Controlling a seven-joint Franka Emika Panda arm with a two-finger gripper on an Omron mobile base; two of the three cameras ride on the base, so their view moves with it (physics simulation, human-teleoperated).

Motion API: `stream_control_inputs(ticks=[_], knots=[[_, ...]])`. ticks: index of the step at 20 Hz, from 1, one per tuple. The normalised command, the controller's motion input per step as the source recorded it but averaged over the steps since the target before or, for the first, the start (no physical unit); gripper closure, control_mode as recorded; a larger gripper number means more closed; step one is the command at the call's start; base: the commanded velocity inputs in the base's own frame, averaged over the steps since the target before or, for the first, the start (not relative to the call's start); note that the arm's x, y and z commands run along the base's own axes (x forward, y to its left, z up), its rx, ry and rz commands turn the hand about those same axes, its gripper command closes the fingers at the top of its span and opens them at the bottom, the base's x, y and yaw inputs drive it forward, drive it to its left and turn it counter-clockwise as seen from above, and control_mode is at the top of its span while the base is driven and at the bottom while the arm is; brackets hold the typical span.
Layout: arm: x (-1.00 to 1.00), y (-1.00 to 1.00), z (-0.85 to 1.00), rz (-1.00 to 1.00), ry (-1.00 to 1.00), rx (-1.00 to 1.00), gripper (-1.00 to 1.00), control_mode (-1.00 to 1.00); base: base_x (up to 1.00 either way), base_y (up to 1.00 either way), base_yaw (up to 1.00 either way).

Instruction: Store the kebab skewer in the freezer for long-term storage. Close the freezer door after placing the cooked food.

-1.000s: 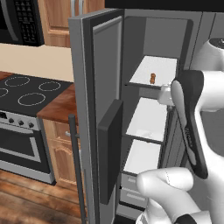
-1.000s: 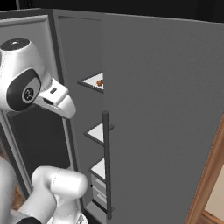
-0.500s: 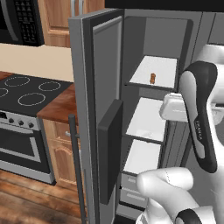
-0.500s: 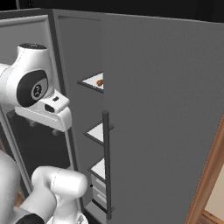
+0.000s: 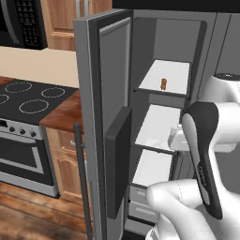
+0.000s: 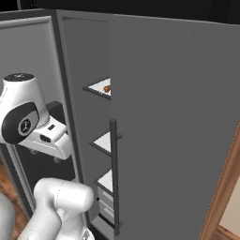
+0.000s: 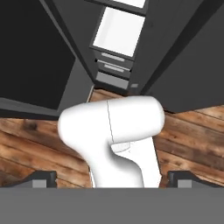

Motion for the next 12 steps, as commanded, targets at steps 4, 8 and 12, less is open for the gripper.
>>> stream_control_inputs(ticks=[4,8,12], knots=[[-0.09,-0.03,-0.39,0.0,-0.09,0.0,-1.0,-1.0,0.0,0.0,0.0],[0.01,-0.01,-0.2,0.0,0.0,0.0,-1.0,-1.0,0.0,0.0,0.0],[0.01,0.0,0.0,0.0,0.05,-0.03,-1.0,-1.0,0.0,0.0,0.0]])
